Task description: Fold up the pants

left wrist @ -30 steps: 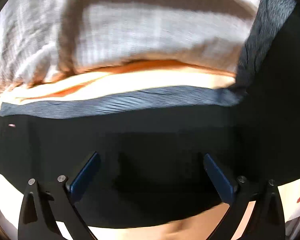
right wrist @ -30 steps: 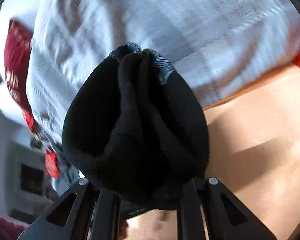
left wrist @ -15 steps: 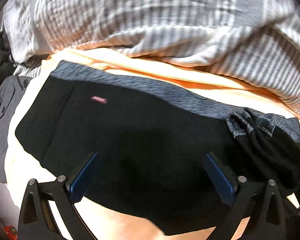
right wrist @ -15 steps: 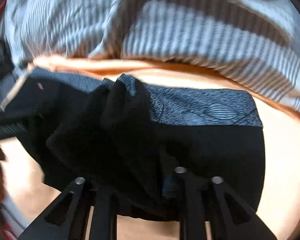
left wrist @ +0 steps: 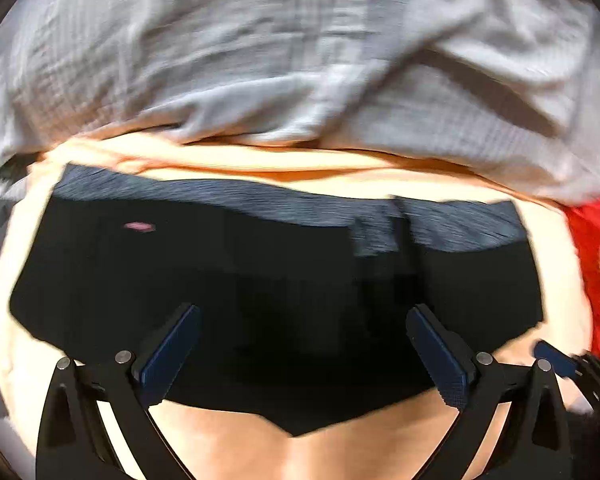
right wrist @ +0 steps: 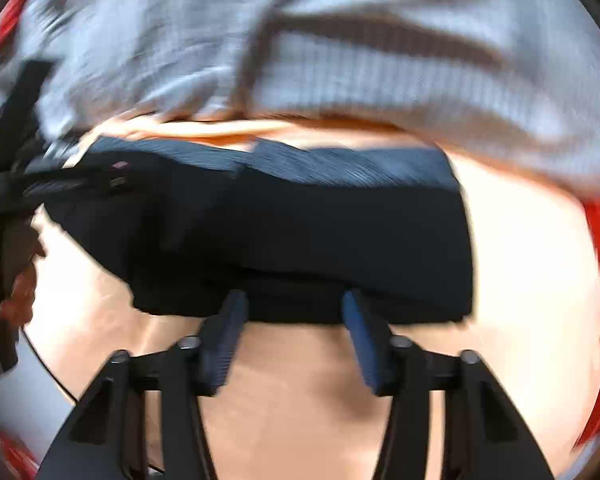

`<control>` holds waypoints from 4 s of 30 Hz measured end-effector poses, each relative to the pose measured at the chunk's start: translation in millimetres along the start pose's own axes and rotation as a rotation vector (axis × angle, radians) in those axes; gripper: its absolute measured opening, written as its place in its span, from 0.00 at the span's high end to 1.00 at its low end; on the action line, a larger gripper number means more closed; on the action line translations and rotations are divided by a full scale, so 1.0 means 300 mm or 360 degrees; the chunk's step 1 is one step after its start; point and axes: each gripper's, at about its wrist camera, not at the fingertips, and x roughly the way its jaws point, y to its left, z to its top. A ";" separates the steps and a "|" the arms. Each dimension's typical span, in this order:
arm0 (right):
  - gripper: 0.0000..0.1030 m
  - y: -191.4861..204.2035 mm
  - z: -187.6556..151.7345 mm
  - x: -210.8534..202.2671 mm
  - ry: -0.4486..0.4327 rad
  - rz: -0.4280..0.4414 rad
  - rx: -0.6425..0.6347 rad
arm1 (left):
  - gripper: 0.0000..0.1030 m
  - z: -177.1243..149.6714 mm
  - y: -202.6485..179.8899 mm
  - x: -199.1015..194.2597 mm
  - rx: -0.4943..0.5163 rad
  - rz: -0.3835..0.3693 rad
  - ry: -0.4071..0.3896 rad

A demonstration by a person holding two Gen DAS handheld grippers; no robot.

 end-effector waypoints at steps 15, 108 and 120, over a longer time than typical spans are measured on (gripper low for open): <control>0.58 -0.218 -0.041 0.054 0.0105 0.0029 0.0362 | 0.81 -0.035 -0.245 0.160 0.0115 -0.0348 0.0260; 0.45 0.469 0.180 0.146 0.0384 0.0142 -0.0233 | 0.00 -0.304 0.542 -0.075 -0.0769 0.0182 0.0156; 0.45 0.575 0.175 0.181 0.0413 0.0170 -0.0285 | 0.00 -0.340 0.750 -0.096 -0.1101 0.0011 0.0034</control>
